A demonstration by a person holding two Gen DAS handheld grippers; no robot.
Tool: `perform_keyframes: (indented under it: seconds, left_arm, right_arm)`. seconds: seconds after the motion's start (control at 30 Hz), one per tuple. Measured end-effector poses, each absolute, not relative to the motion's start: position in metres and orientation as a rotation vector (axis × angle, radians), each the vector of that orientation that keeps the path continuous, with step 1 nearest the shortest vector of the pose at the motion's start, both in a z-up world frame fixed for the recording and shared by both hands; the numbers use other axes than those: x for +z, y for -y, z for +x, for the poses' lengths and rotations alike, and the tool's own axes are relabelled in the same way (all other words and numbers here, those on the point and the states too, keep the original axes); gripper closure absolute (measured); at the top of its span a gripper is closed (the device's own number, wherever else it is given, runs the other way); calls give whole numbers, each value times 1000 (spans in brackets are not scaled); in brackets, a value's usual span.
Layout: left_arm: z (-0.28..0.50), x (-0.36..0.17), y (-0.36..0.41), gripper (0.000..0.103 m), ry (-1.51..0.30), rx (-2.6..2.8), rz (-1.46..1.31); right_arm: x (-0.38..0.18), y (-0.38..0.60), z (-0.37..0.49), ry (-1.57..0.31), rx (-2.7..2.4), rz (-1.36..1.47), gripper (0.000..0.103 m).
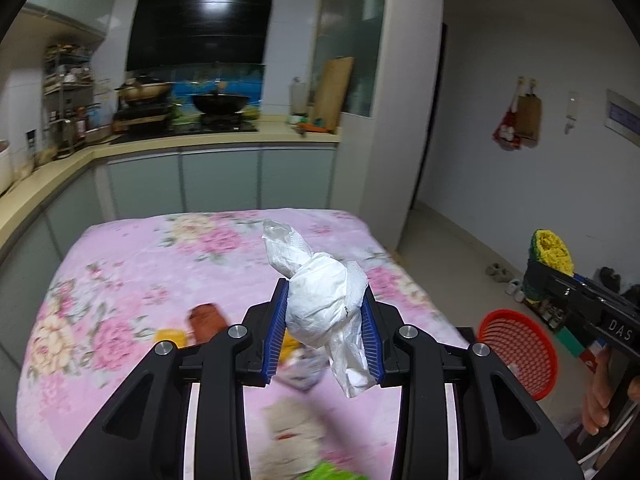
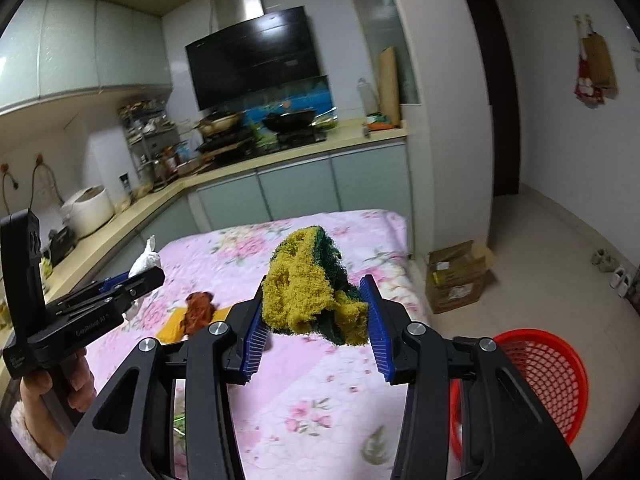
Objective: Collect trash
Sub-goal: 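Carry the white cloth and scrubber over the red basket with both tools, then open both tools to drop cloth and scrubber into the red basket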
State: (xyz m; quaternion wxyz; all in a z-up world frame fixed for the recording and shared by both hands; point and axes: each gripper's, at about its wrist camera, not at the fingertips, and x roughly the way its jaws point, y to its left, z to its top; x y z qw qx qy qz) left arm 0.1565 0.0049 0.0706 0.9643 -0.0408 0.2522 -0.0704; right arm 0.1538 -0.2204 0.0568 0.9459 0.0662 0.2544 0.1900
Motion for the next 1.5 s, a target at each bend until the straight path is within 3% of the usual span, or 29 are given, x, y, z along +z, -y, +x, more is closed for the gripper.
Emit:
perform_keyframes:
  seconds: [0.6, 1.5]
  left_arm:
    - [193, 59, 116, 71, -581, -364, -30]
    - [234, -18, 275, 70, -792, -580, 92]
  right_arm:
    - [50, 316, 146, -514, 172, 259, 60]
    - [-14, 398, 172, -746, -168, 395, 57]
